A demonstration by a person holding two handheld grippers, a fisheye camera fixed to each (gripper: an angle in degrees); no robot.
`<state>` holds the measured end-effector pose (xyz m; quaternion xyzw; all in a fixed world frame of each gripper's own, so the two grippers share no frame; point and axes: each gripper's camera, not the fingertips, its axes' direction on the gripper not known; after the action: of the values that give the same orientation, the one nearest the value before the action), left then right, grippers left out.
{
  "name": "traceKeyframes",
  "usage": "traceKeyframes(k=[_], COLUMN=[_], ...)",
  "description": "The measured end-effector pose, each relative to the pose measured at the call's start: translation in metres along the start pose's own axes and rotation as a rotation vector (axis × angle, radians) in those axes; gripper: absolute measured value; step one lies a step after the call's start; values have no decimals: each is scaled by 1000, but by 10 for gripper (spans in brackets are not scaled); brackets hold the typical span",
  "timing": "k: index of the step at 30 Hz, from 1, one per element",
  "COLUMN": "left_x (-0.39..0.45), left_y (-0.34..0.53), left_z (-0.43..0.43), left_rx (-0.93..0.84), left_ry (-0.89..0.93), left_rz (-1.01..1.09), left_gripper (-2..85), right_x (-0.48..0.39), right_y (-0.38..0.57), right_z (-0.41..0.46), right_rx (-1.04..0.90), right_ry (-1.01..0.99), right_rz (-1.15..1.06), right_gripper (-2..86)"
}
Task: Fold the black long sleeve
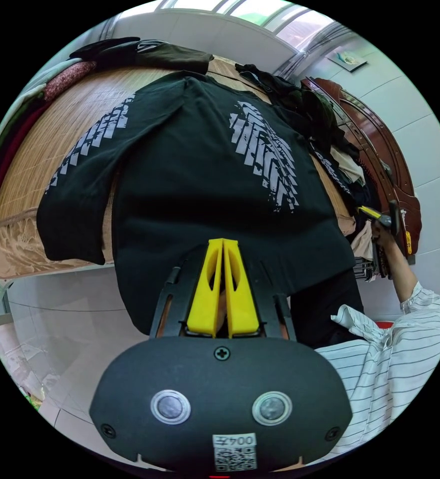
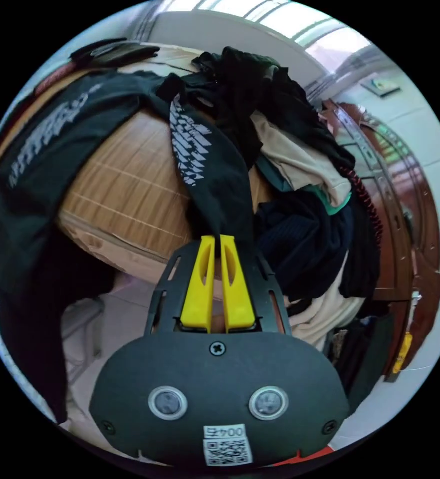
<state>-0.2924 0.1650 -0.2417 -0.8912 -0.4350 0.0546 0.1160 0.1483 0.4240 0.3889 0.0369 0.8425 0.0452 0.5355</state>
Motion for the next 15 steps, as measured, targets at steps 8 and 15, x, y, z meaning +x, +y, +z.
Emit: traceKeyframes(k=[8, 15], left_x=[-12, -32], left_y=[-7, -13], left_z=[-10, -26], left_rx=[6, 39], left_ry=[12, 65], left_rz=[-3, -25], left_gripper=[0, 0], right_x=[144, 196], right_y=[-30, -68], right_z=[-29, -72], right_rx=[56, 314], right_ry=[-916, -1276], right_rz=[145, 106], right_gripper=[-2, -1])
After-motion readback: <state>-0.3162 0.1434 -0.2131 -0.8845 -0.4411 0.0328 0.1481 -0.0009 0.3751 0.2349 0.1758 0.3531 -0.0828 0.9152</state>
